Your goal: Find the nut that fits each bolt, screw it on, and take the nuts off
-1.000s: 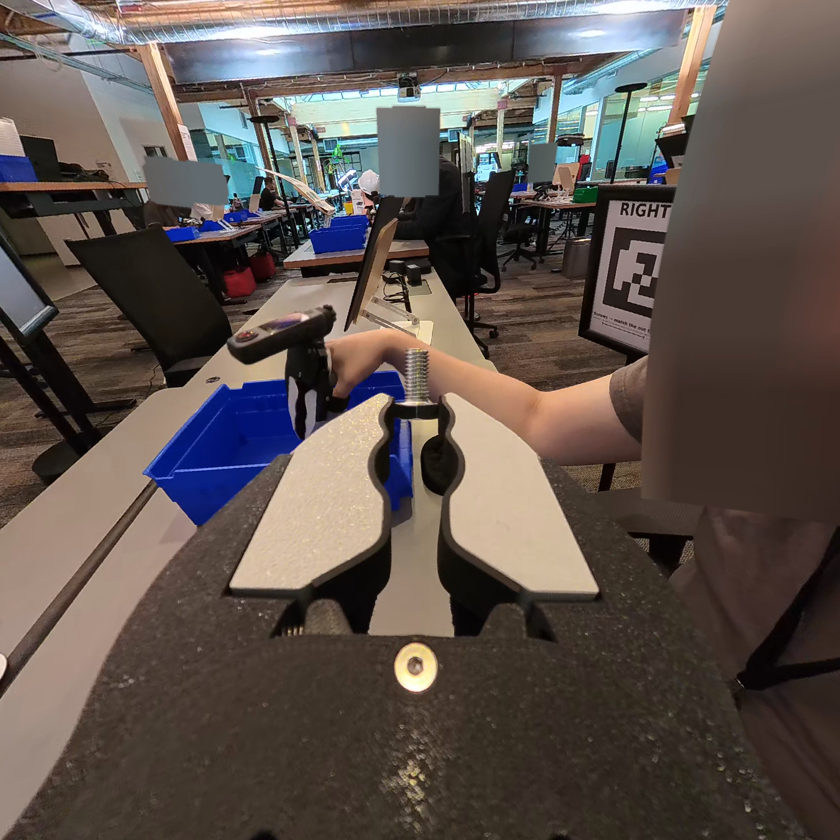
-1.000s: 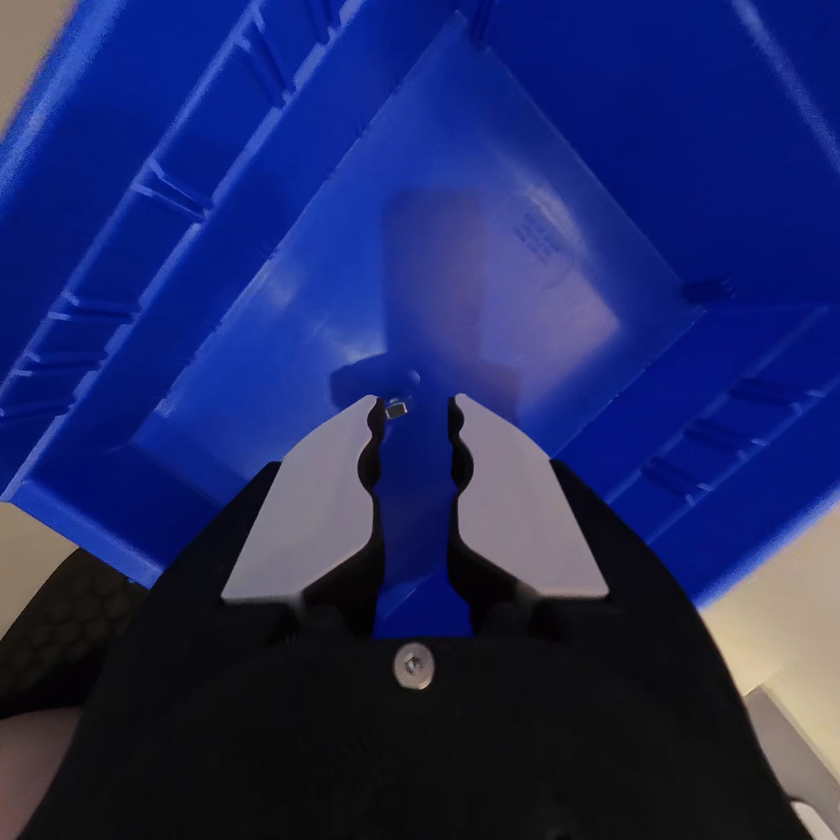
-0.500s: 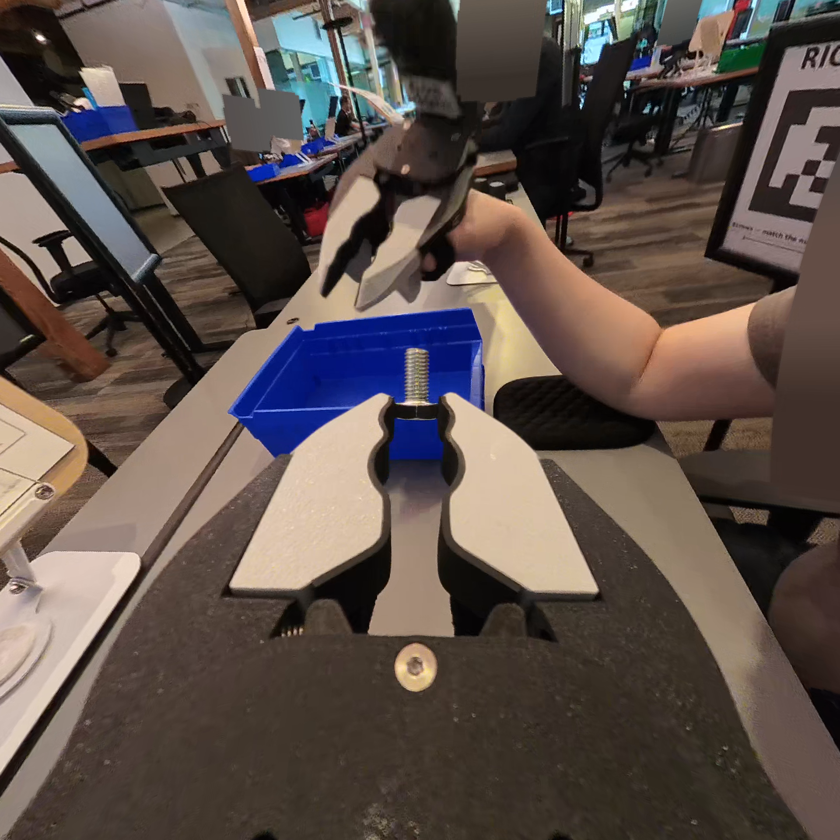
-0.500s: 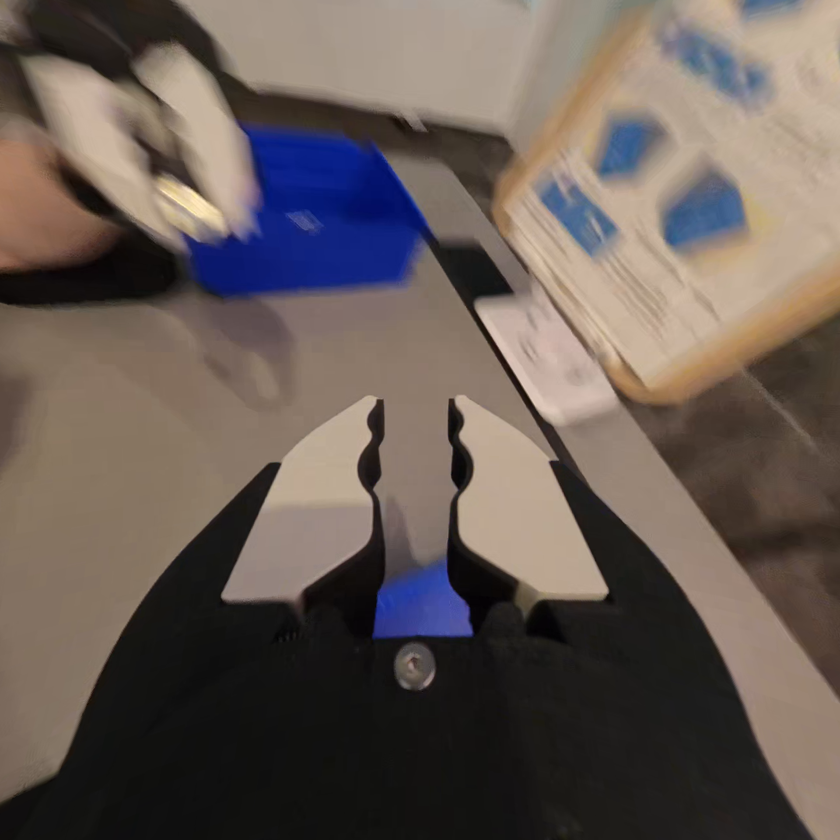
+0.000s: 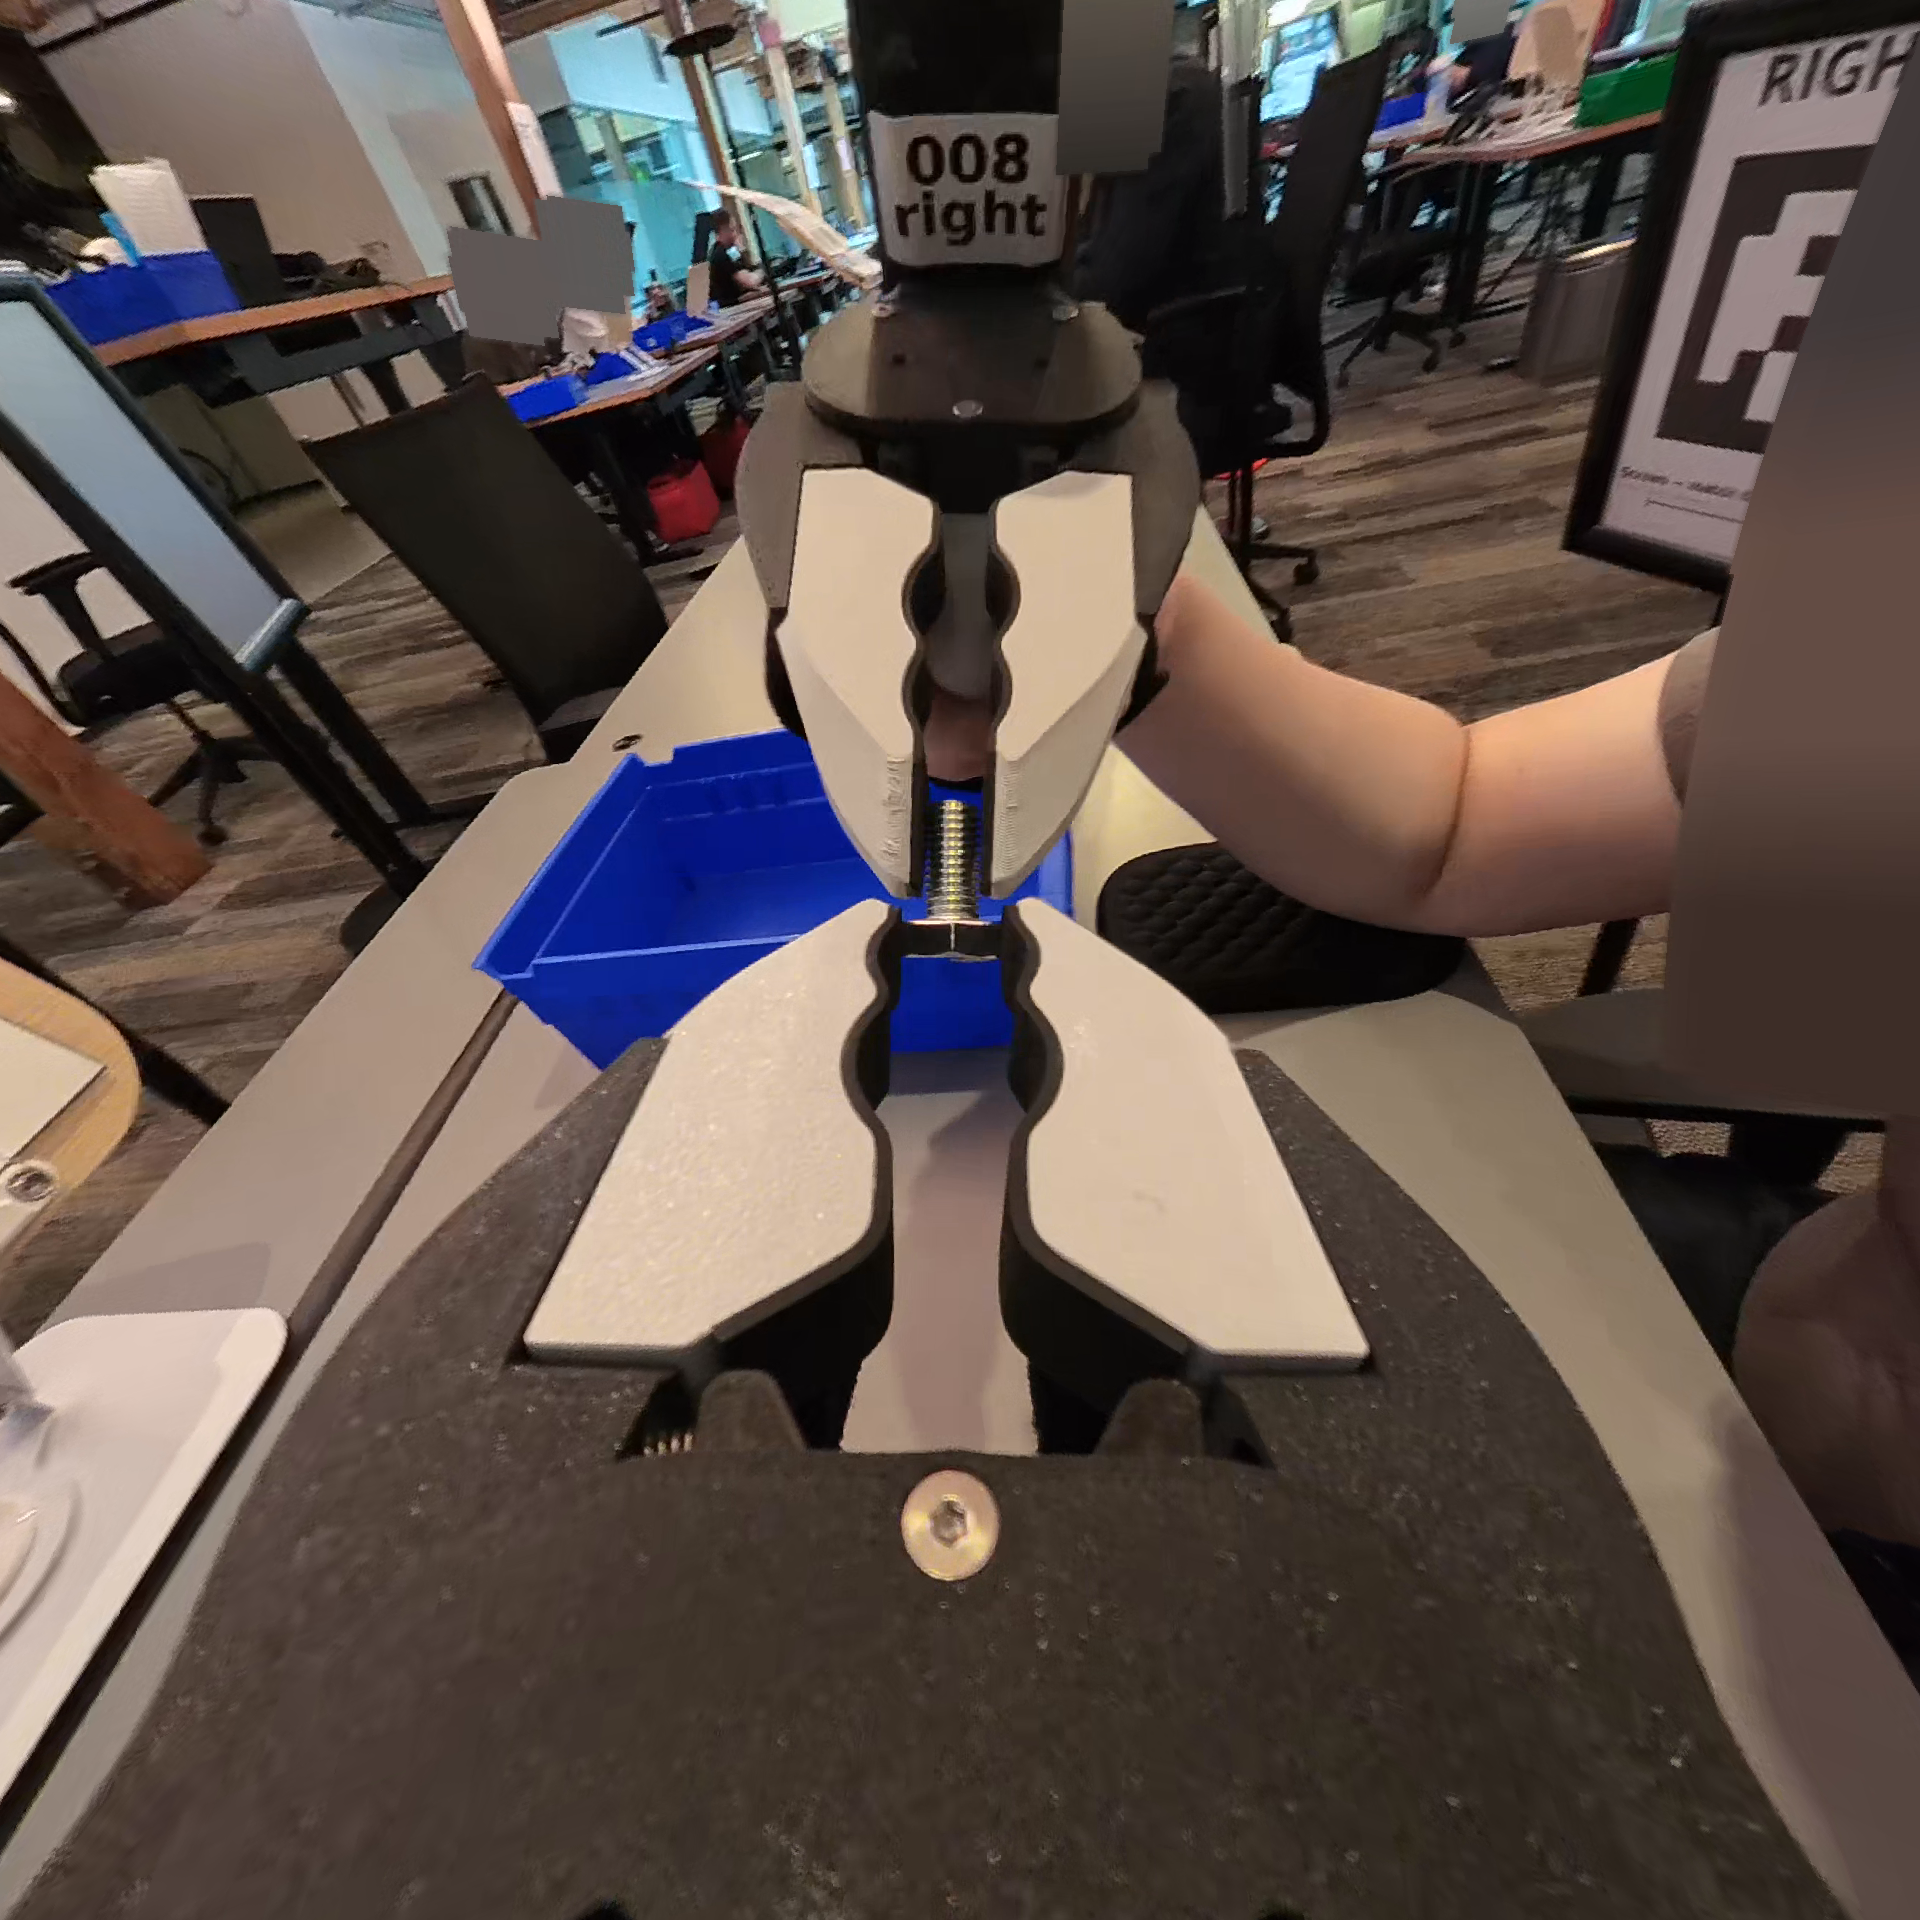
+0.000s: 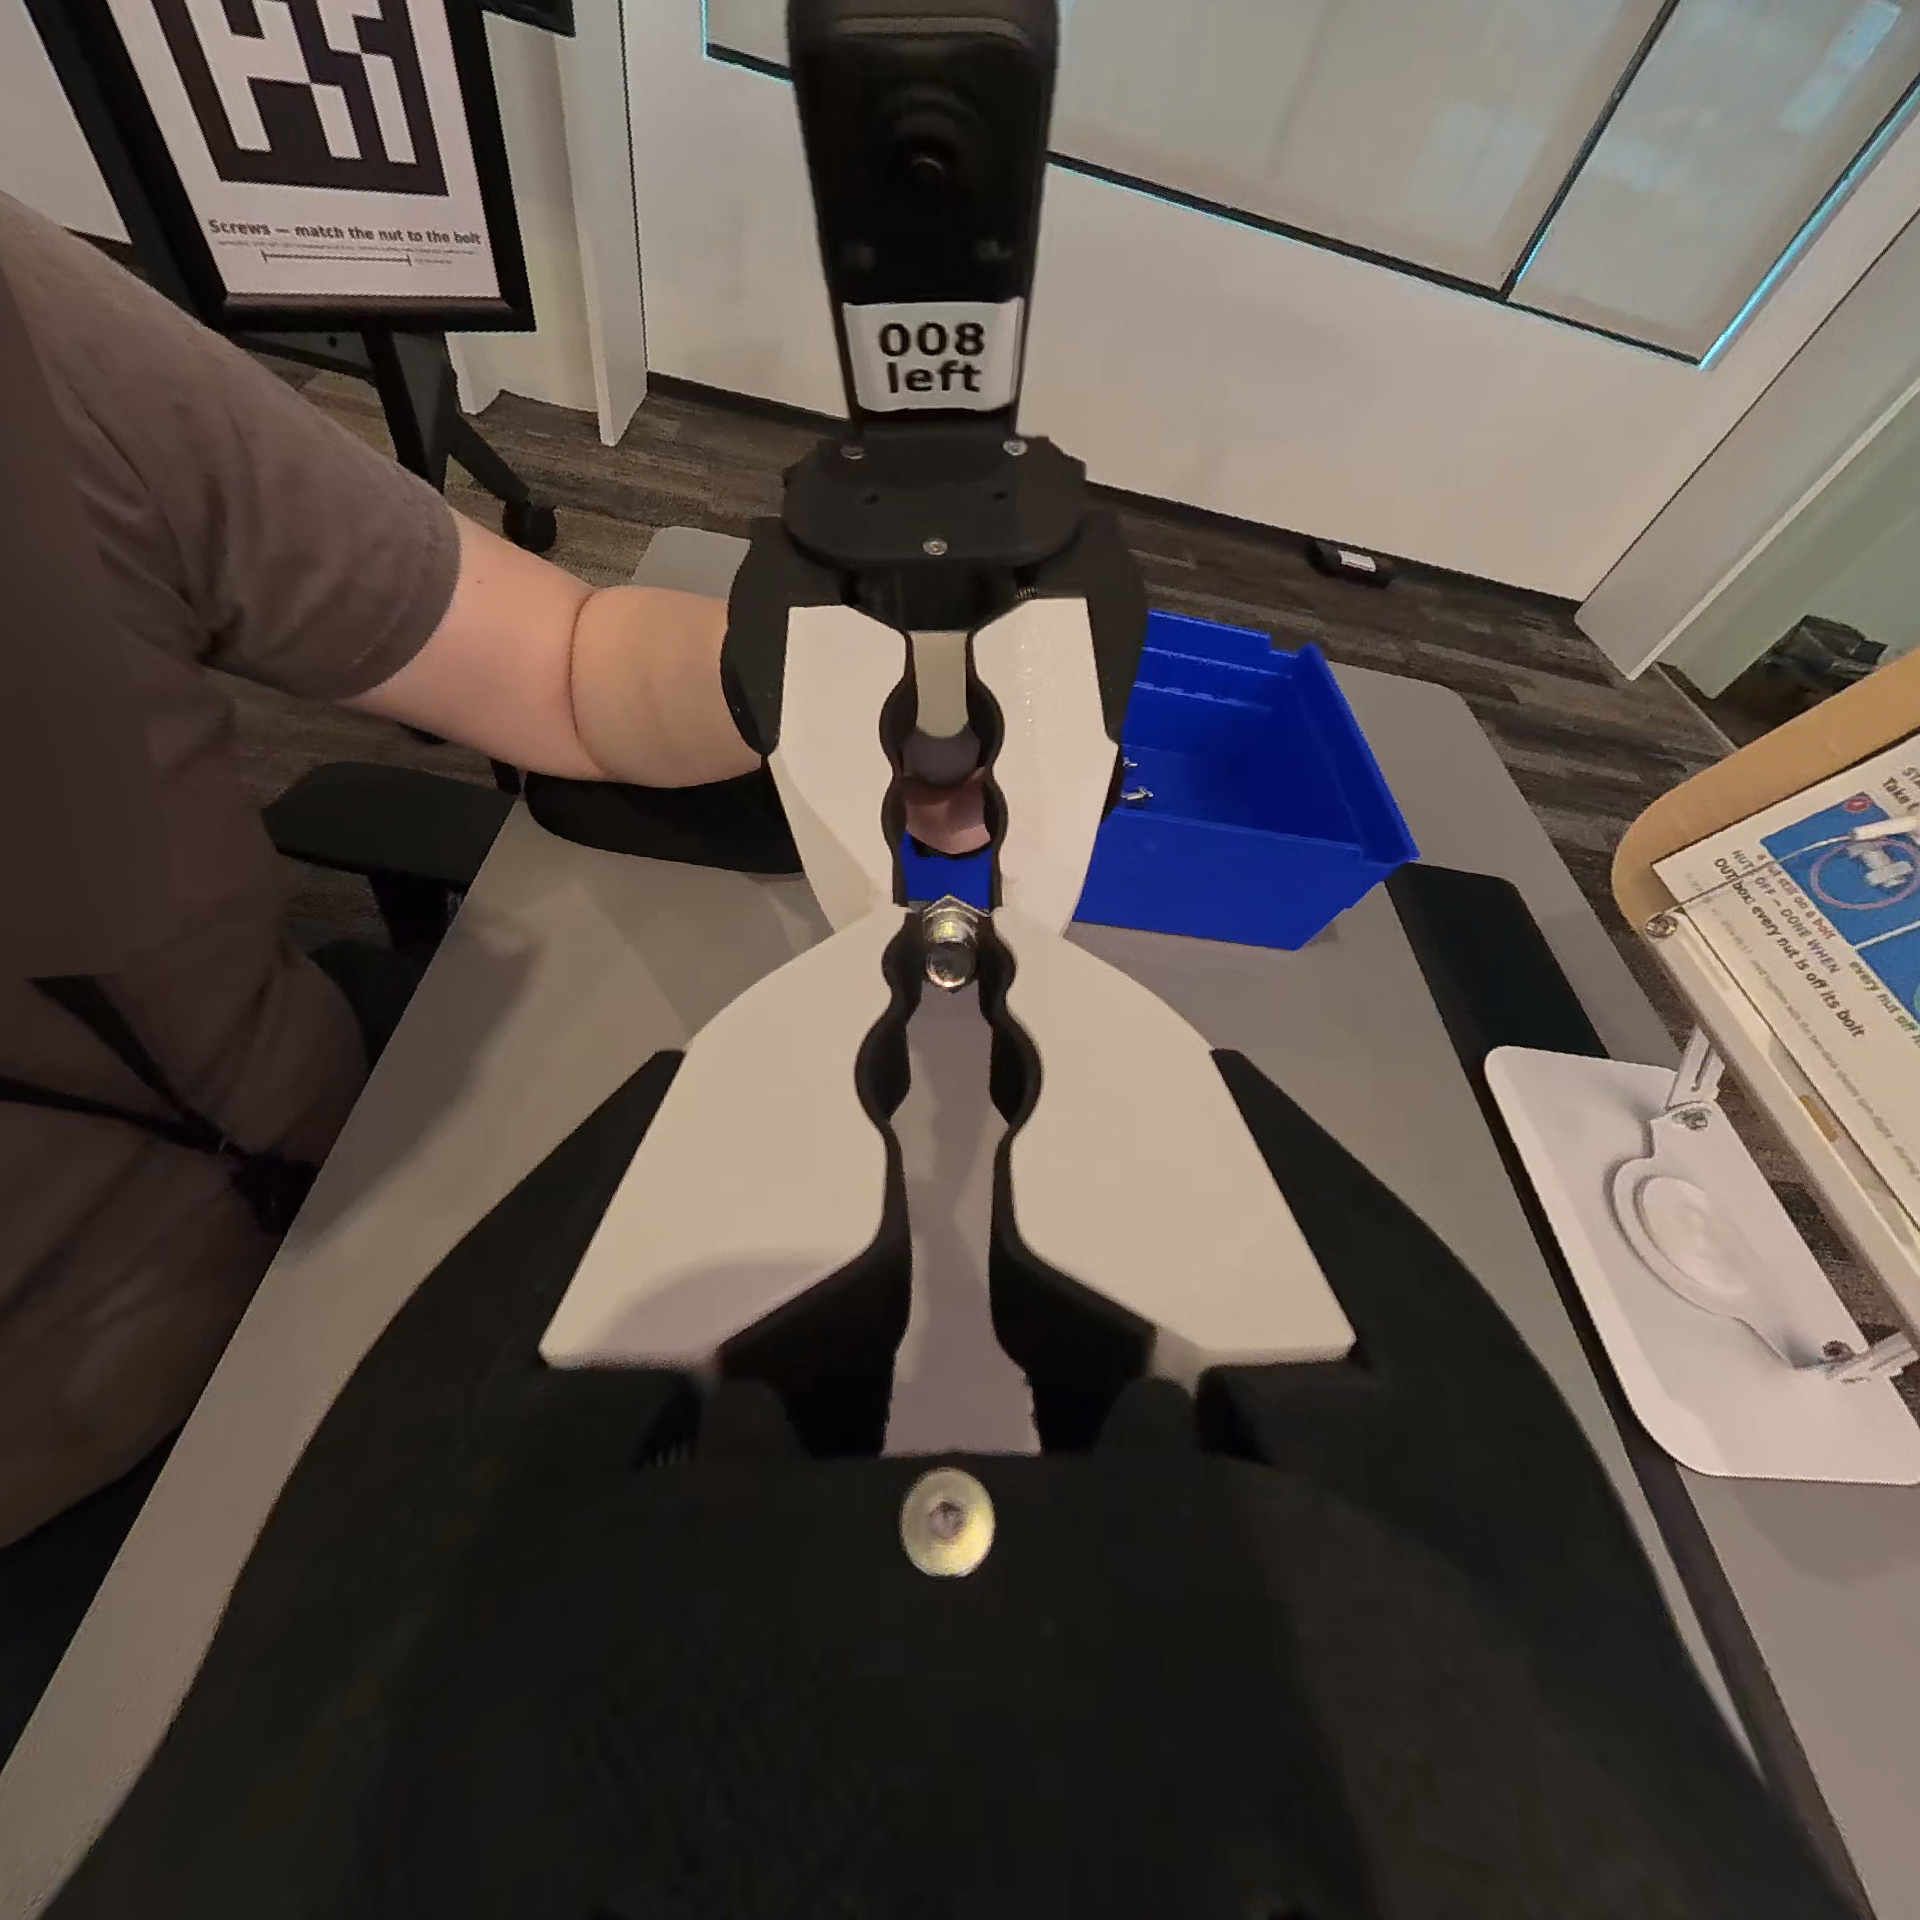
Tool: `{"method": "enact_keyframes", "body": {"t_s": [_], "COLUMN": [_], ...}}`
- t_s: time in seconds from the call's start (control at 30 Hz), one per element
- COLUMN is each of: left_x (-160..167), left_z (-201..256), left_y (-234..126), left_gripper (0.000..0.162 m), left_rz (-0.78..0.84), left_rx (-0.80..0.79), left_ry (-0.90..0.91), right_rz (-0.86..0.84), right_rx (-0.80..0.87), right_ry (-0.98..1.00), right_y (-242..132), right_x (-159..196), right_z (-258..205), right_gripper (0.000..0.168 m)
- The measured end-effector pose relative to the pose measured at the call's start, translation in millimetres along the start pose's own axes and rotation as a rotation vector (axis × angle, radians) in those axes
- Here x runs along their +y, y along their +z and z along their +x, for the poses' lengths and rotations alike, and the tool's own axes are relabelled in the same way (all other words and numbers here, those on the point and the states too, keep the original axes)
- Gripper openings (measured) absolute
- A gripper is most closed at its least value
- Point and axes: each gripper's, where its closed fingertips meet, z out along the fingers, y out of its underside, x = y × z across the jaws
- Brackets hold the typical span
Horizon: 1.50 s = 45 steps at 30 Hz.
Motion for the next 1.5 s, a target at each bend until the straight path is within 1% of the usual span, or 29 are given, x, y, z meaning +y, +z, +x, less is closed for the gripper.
{"method": "enact_keyframes", "body": {"t_s": [0.1, 0.17, 0.2, 0.27, 0.33, 0.4, 0.43, 0.53, 0.63, 0.7, 0.73, 0.83, 0.93, 1.03, 1.13, 1.23, 1.27, 1.33, 1.43, 1.5], "left_x": [-5.3, -1.6, 2.0, 7.9, 14.1, 16.6, 15.8, 16.1, 17.9, 16.9, 16.0, 18.1, 32.2, 66.0, 111.9, 150.0, 159.9, 177.1, 199.2, 214.1], "left_z": [-0.2, -10.3, -15.8, -22.2, -23.8, -29.6, -31.2, -37.2, -46.8, -51.8, -54.8, -60.3, -69.2, -86.3, -101.5, -113.4, -116.8, -122.1, -127.8, -134.9], "left_y": [-0.2, -2.8, -5.2, -11.4, -18.4, -27.5, -32.1, -47.5, -64.3, -76.0, -82.9, -106.7, -137.7, -183.1, -235.9, -275.3, -282.2, -284.0, -267.1, -253.4], "left_gripper": [0.019, 0.047, 0.049, 0.048, 0.048, 0.046, 0.045, 0.041, 0.040, 0.040, 0.040, 0.038, 0.036, 0.031, 0.032, 0.032, 0.033, 0.033, 0.030, 0.028], "left_rz": [0.045, 0.013, -0.024, -0.096, -0.174, -0.222, -0.227, -0.249, -0.271, -0.281, -0.287, -0.327, -0.412, -0.574, -0.754, -0.848, -0.858, -0.846, -0.809, -0.801], "left_rx": [-0.004, -0.075, -0.109, -0.142, -0.144, -0.176, -0.180, -0.186, -0.220, -0.244, -0.262, -0.300, -0.367, -0.490, -0.613, -0.703, -0.715, -0.704, -0.632, -0.613], "left_ry": [0.006, 0.028, 0.043, 0.038, 0.006, -0.023, -0.040, -0.093, -0.117, -0.121, -0.117, -0.127, -0.178, -0.237, -0.369, -0.513, -0.557, -0.652, -0.802, -0.855], "right_rz": [-0.010, -0.081, -0.133, -0.284, -0.460, -0.630, -0.704, -0.817, -0.832, -0.848, -0.834, -0.726, -0.648, -0.646, -0.682, -0.679, -0.675, -0.675, -0.692, -0.699], "right_rx": [0.000, 0.076, 0.131, 0.312, 0.474, 0.623, 0.651, 0.572, 0.487, 0.519, 0.548, 0.638, 0.717, 0.759, 0.775, 0.770, 0.769, 0.770, 0.772, 0.769], "right_ry": [-0.006, -0.005, 0.020, 0.149, 0.352, 0.548, 0.612, 0.783, 0.897, 0.905, 0.890, 0.831, 0.757, 0.690, 0.633, 0.601, 0.596, 0.593, 0.598, 0.605], "right_y": [-6.1, -22.8, -37.5, -78.8, -124.0, -161.4, -170.8, -166.4, -158.1, -166.1, -170.8, -181.8, -192.2, -197.2, -197.2, -192.0, -190.6, -189.5, -190.2, -189.9], "right_x": [0.2, 14.1, 27.6, 74.7, 140.7, 204.0, 230.4, 288.0, 316.6, 323.5, 321.0, 297.0, 269.5, 250.1, 239.2, 231.1, 229.4, 228.6, 232.1, 235.0], "right_z": [0.0, 15.6, 29.0, 69.8, 103.0, 123.7, 126.8, 119.3, 110.9, 113.3, 117.3, 132.9, 142.8, 144.4, 143.4, 143.5, 143.7, 143.8, 143.4, 143.3], "right_gripper": [0.011, 0.011, 0.011, 0.011, 0.011, 0.011, 0.011, 0.012, 0.012, 0.018, 0.020, 0.026, 0.026, 0.025, 0.025, 0.025, 0.025, 0.025, 0.025, 0.025]}}
